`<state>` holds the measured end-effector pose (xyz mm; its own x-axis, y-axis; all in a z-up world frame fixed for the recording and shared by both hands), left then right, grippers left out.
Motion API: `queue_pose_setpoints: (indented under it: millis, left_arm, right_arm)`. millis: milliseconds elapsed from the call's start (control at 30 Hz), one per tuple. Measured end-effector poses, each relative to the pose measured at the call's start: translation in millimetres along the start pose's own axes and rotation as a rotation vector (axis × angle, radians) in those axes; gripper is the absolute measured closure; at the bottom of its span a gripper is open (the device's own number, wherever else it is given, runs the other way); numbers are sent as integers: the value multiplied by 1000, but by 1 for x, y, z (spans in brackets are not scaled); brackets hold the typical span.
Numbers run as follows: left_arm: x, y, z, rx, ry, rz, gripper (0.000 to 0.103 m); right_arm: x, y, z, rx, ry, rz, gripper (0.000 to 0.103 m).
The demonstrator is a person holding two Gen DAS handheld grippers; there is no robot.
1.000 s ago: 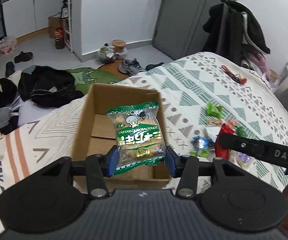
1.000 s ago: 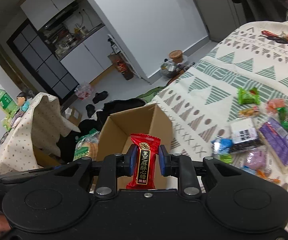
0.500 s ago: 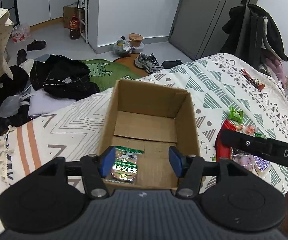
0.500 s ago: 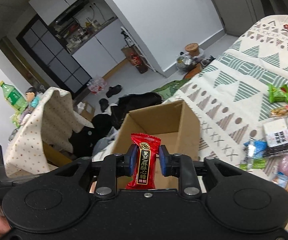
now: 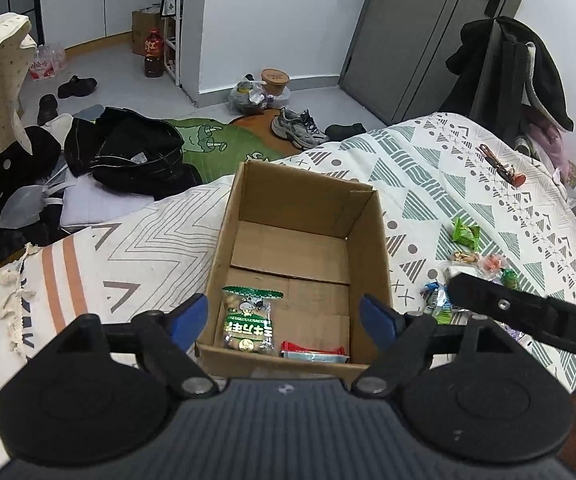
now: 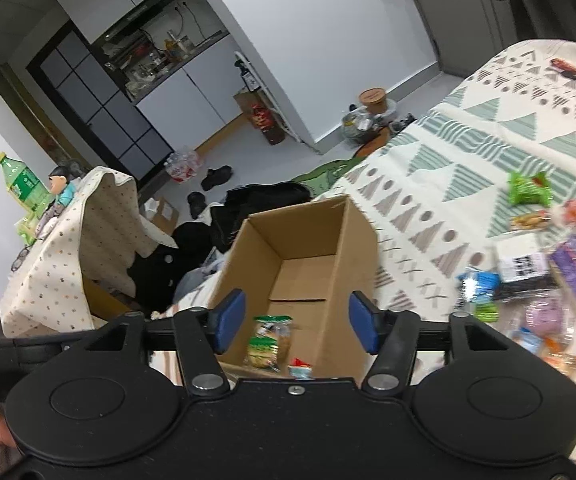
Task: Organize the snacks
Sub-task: 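Move both open tools back over the snack pile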
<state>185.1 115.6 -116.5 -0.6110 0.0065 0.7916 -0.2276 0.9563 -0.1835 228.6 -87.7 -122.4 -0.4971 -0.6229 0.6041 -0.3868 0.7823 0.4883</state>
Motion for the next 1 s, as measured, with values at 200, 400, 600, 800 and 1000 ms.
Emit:
queue_pose_setpoints:
  millis: [200, 400, 600, 800, 1000]
  left_arm:
    - [12, -14, 3, -5, -12, 16, 9]
    - [22, -34, 10, -21, -24, 38, 0]
    - [28, -54, 19, -48, -18, 45, 0]
    - [39, -76, 21, -70, -35, 53, 0]
    - [46, -98, 26, -99, -38, 55, 0]
  right_arm:
    - [26, -17, -2, 4, -17, 66, 25]
    - [54, -39, -5, 25, -36, 118, 15]
    - [76, -60, -4, 22, -49, 147, 8]
    - [97, -79, -5, 22, -69, 172, 0]
    - [114, -101, -7, 2, -106, 190, 0]
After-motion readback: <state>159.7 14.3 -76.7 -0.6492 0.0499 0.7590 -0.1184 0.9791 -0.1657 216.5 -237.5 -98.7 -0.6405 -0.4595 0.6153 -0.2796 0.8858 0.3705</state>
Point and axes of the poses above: each gripper's, at about its wrist camera, not at the fingertips, and x roughly against the way its jaws point, y to its left, z to its underside, the point moved 8 cm from there along -x, roughly the way its jaws point
